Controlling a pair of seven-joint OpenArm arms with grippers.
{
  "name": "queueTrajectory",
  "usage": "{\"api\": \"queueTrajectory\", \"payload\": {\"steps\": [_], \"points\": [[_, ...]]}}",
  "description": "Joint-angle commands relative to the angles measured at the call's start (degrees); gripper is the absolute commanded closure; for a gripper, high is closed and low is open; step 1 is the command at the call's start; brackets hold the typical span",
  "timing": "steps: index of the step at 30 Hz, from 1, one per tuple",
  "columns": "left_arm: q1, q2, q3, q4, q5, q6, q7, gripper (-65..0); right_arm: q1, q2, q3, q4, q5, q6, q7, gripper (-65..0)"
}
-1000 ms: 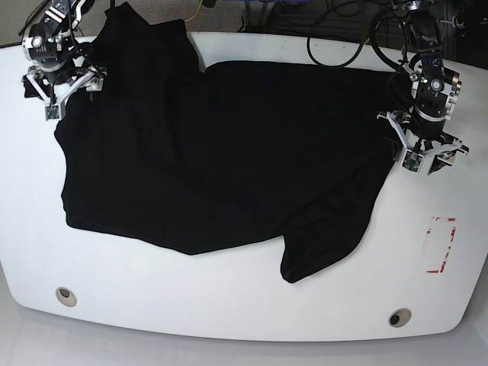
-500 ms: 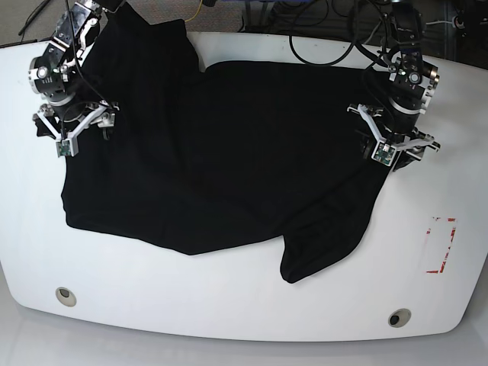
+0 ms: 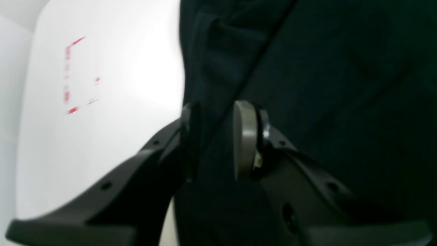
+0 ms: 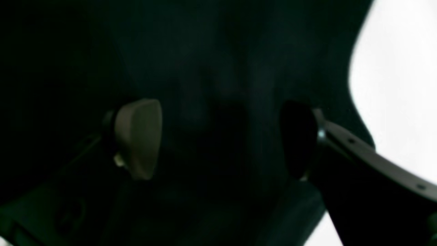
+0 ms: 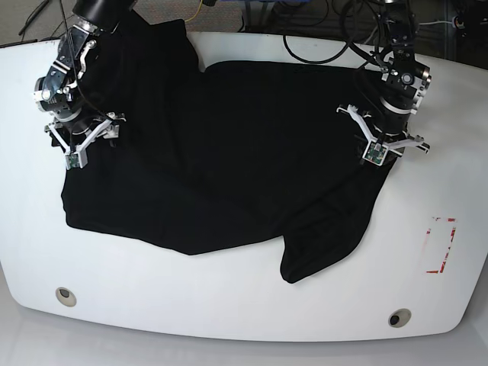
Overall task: Layout the t-shirt on the table in an organized manner, then fold the t-shirt properly
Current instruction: 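Regrasp the edge with both grippers and drag the t-shirt further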
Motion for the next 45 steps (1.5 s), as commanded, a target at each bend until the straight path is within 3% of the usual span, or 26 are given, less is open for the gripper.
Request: {"api": "queueTrajectory", "payload": {"steps": [1, 10, 13, 16, 17, 20, 23, 27, 45], "points": [[-0.43, -0.54, -0.18, -1.53, -0.19, 0.51, -1.03, -13.9, 1.37, 1.58, 0.25, -1.18, 0.47, -0.27, 1.40, -50.6], [-1.92, -2.21, -0.27, -10.50, -0.19, 0.51, -1.03, -13.9, 1.63, 1.76, 0.16, -5.58, 0.03, -0.27, 5.18, -50.1], [-2.01, -2.47, -0.27, -11.99, -0.19, 0.51, -1.20, -13.9, 1.63, 1.76, 0.16, -6.63, 0.03, -0.27, 5.36, -45.0], [-2.01, -3.26, -0.27, -12.34, -0.19, 0.51, -1.20, -13.6, 1.46, 1.76, 0.16, -6.98, 0.03, -0.27, 5.71, -33.9], [-2.01, -3.44, -0.27, -12.43, -0.19, 0.51, -1.20, -13.5, 1.19, 1.76, 0.16, -6.98, 0.03, -0.27, 5.80, -25.4], [-2.01, -3.44, -0.45, -12.43, -0.19, 0.51, -1.20, -13.2, 1.19, 1.76, 0.16, -7.07, 0.03, -0.27, 5.80, -10.5], [-1.83, -3.52, -0.45, -12.43, -0.19, 0.51, -1.20, -8.8, 0.84, 1.76, -0.01, -7.51, 0.03, -0.27, 5.80, 0.0], [-1.83, -4.05, -0.54, -12.52, -0.10, 0.59, -0.94, 0.0, 0.40, 1.76, -1.33, -7.69, 0.03, -0.27, 5.80, -0.1], [5.20, -5.99, -0.62, -12.34, -0.10, 0.68, -0.76, 0.0, -6.89, 1.76, -1.86, -7.78, -0.06, -0.27, 5.80, -0.4]]}}
